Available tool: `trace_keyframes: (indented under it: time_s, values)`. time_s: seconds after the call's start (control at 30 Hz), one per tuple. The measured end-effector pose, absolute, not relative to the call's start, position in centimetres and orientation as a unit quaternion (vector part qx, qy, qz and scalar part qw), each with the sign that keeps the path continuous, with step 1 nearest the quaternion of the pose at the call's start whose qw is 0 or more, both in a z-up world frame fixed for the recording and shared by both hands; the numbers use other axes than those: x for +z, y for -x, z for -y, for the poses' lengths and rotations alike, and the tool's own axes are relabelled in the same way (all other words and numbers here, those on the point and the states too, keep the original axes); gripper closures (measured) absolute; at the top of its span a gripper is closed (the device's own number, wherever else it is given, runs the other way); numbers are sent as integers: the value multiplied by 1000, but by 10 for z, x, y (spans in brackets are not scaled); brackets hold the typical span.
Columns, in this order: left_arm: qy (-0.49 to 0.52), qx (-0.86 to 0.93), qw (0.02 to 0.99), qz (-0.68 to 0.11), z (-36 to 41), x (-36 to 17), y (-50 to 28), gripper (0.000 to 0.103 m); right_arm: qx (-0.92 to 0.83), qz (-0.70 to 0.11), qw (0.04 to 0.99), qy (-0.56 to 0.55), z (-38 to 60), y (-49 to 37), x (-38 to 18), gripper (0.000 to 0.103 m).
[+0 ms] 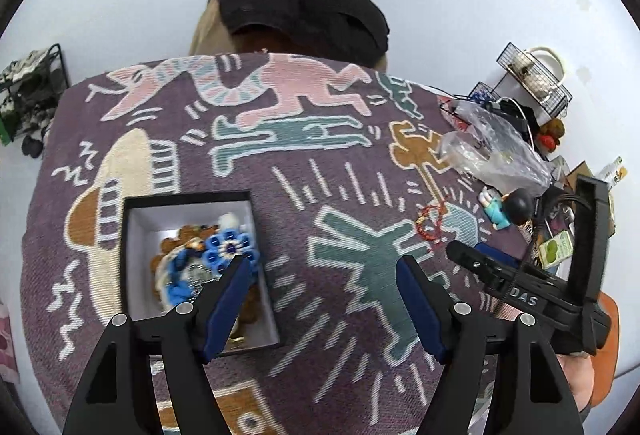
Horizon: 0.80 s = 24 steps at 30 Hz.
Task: Organize jewelry
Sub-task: 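Grasp the red string bracelet with the right tool and lift it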
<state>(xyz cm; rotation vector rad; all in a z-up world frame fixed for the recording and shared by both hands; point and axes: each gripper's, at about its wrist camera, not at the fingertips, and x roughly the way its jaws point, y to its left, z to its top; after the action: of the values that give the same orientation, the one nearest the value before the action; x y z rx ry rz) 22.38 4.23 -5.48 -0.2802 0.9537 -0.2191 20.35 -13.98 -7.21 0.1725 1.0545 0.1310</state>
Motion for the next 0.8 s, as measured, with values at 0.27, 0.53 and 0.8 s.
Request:
trace_keyframes:
  time_s: [0.27, 0.53, 0.8]
  values:
    - [136, -116, 868, -463, -21, -63, -239, 27, 22, -520, 848, -100, 173, -224, -96, 45]
    - [137, -118, 867, -464, -18, -68, -247, 27, -2, -533, 841, -89, 184, -253, -110, 63]
    - [151, -103, 869, -459, -35, -69, -248, 27, -14, -539, 842, -34, 161, -269, -123, 75]
